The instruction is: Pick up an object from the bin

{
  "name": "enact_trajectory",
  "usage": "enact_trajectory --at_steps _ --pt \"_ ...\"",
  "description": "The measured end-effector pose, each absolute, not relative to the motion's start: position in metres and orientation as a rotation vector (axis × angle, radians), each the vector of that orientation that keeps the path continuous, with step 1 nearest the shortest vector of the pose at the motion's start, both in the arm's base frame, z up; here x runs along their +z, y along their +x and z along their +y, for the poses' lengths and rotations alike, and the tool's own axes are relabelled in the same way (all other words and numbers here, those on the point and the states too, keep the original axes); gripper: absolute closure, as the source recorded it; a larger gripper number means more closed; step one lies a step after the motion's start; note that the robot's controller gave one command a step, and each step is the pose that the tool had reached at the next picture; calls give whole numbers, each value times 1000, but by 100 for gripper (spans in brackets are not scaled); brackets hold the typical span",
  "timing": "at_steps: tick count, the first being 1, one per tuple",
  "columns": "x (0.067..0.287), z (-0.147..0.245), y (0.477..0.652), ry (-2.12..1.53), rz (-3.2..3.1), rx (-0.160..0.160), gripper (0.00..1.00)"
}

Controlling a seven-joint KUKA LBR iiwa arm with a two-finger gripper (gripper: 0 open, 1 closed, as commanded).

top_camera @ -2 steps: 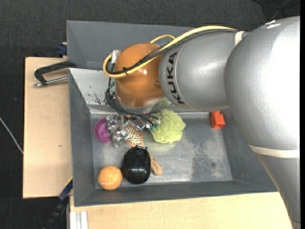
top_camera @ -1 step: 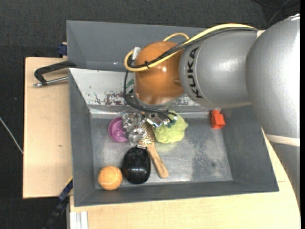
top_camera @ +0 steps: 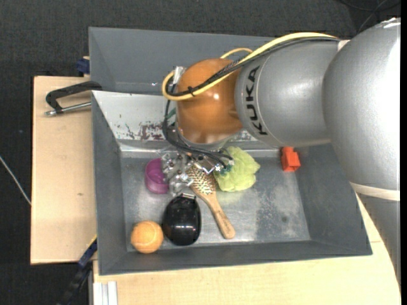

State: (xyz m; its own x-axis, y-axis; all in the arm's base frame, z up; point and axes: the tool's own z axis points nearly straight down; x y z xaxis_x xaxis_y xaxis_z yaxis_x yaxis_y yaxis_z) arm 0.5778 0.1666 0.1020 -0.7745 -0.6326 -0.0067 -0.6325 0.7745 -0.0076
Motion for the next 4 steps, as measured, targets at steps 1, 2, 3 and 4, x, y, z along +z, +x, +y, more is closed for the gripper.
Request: enact_trajectory --at_steps 1,2,3,4 --pt "86 197 590 -1139 2919 7 100" --pt "80 180 571 -1100 2926 5 100" --pt "129 166 569 -1094 2944 4 100" --pt "152 151 585 -1088 2928 -1 100"
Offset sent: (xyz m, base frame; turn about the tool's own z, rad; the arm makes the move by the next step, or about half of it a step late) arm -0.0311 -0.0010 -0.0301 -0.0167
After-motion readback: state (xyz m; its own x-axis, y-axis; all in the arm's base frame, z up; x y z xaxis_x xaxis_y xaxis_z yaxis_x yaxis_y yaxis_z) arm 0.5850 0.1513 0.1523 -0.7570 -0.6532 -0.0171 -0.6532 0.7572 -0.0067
